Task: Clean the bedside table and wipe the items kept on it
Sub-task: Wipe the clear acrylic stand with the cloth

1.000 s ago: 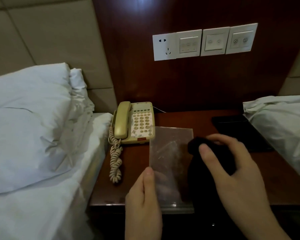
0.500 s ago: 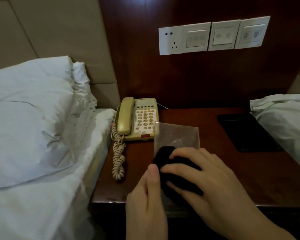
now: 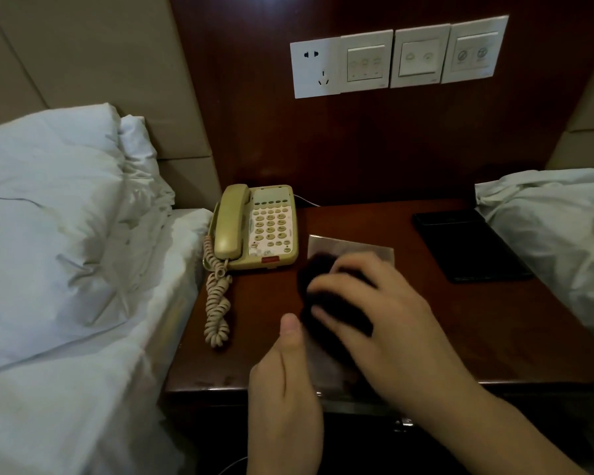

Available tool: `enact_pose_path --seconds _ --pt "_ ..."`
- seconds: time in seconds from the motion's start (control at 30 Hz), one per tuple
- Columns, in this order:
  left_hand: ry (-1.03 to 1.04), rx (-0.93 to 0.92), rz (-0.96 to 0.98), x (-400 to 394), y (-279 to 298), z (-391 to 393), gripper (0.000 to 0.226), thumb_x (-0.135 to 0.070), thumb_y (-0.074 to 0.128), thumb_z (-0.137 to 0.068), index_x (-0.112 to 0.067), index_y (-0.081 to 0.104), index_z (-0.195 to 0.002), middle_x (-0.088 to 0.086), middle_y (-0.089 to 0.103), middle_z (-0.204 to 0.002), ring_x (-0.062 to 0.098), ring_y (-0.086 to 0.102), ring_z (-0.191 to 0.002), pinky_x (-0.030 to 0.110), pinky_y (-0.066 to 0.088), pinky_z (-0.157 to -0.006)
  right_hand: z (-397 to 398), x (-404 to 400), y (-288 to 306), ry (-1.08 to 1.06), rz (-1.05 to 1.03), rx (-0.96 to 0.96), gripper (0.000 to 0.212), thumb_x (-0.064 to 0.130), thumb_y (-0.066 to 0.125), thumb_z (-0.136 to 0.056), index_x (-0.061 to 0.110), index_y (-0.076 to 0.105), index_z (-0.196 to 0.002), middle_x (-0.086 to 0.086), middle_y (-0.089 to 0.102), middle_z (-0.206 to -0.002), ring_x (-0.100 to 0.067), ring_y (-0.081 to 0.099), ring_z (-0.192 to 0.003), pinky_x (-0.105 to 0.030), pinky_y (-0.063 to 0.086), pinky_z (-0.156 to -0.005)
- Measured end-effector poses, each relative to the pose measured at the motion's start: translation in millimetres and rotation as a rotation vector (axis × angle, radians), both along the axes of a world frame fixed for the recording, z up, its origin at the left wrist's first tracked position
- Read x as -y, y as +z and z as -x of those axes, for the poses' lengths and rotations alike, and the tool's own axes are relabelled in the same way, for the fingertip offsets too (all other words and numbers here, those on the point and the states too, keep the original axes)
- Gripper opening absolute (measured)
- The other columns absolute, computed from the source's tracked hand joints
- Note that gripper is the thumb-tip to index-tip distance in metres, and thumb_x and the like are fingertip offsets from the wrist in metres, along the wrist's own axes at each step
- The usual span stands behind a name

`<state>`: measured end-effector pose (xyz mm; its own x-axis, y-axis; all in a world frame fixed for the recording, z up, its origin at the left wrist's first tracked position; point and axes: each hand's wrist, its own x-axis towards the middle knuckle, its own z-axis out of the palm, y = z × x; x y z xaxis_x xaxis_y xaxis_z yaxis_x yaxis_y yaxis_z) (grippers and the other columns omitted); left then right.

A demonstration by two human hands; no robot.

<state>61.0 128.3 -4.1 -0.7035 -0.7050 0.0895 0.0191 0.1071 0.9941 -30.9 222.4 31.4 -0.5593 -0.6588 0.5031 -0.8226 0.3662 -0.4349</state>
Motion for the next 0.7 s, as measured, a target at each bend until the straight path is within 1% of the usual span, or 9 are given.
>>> enact_pose_path --seconds 0.07,0.1,0.2,0.3,0.37,0.43,0.5,0.6,0.7 --pt "-0.036 0.006 0.052 -1 -2 0 0.063 -0.055 0.031 -0.091 -0.017 0.077 -0.07 -0.004 0.077 -0.07 0.004 0.071 -0.068 0.01 0.047 -0.062 14 6 5 -0.151 0.099 0.049 0.027 0.036 0.056 -0.093 0.038 0.059 -0.12 0.022 0.042 -0.124 -0.002 0.042 -0.114 -0.016 0.037 -0.09" --pt "-0.044 0.017 0.064 -1 -3 0 0.065 -0.055 0.029 -0.092 -0.017 0.076 -0.069 -0.002 0.077 -0.069 0.006 0.071 -0.066 0.012 0.048 -0.061 17 6 6 -0.187 0.092 0.05 0.027 0.034 0.056 -0.094 0.036 0.059 -0.121 0.021 0.043 -0.125 -0.003 0.042 -0.114 -0.016 0.036 -0.09" --pt "-0.031 -0.001 0.037 0 -3 0 0.059 -0.051 0.032 -0.095 -0.021 0.078 -0.071 -0.008 0.078 -0.074 0.001 0.072 -0.072 0.009 0.048 -0.065 2 -4 4 -0.052 -0.054 -0.016 0.029 0.036 0.053 -0.09 0.04 0.058 -0.119 0.023 0.041 -0.127 0.0 0.04 -0.113 -0.013 0.034 -0.087" --pt "0.011 -0.021 0.031 -1 -3 2 0.046 -0.056 0.037 -0.096 -0.04 0.079 -0.085 -0.021 0.077 -0.085 -0.008 0.07 -0.083 0.006 0.047 -0.07 -18 -6 -4 0.057 -0.108 -0.016 0.027 0.033 0.059 -0.09 0.04 0.055 -0.116 0.022 0.041 -0.124 -0.002 0.044 -0.108 -0.023 0.045 -0.086" --pt "-0.011 -0.007 0.088 -5 -2 1 0.04 -0.062 0.035 -0.097 -0.054 0.073 -0.09 -0.024 0.075 -0.084 -0.009 0.069 -0.082 0.007 0.046 -0.07 -7 2 -2 -0.044 -0.045 -0.007 0.026 0.033 0.055 -0.092 0.038 0.057 -0.118 0.019 0.042 -0.124 -0.001 0.04 -0.11 -0.024 0.043 -0.09" --pt "-0.057 0.033 0.118 -11 -2 0 0.042 -0.063 0.033 -0.091 -0.049 0.072 -0.084 -0.02 0.074 -0.077 -0.005 0.067 -0.074 0.012 0.046 -0.067 10 7 6 -0.197 0.042 0.056 0.029 0.034 0.051 -0.094 0.035 0.057 -0.122 0.016 0.042 -0.125 -0.001 0.038 -0.113 -0.023 0.04 -0.094" --pt "-0.088 0.041 0.109 -12 -1 0 0.046 -0.06 0.034 -0.088 -0.038 0.073 -0.078 -0.014 0.074 -0.075 -0.001 0.067 -0.073 0.015 0.046 -0.067 16 6 9 -0.257 0.065 0.077 0.029 0.035 0.051 -0.095 0.034 0.056 -0.123 0.015 0.042 -0.126 -0.004 0.04 -0.115 -0.026 0.043 -0.096" --pt "-0.067 -0.032 0.004 -4 2 2 0.047 -0.059 0.039 -0.087 -0.034 0.078 -0.08 -0.013 0.078 -0.084 -0.002 0.07 -0.082 0.011 0.048 -0.069 -14 -1 5 -0.114 -0.103 0.089 0.029 0.037 0.052 -0.094 0.042 0.048 -0.122 0.021 0.031 -0.128 -0.002 0.037 -0.119 -0.024 0.041 -0.1" --pt "-0.079 -0.066 0.012 4 5 2 0.047 -0.057 0.039 -0.091 -0.031 0.078 -0.087 -0.006 0.077 -0.085 0.004 0.071 -0.081 0.018 0.051 -0.069 -33 -1 -2 -0.051 -0.069 0.012 0.028 0.04 0.05 -0.089 0.042 0.045 -0.117 0.018 0.036 -0.122 -0.006 0.046 -0.11 -0.028 0.049 -0.089"
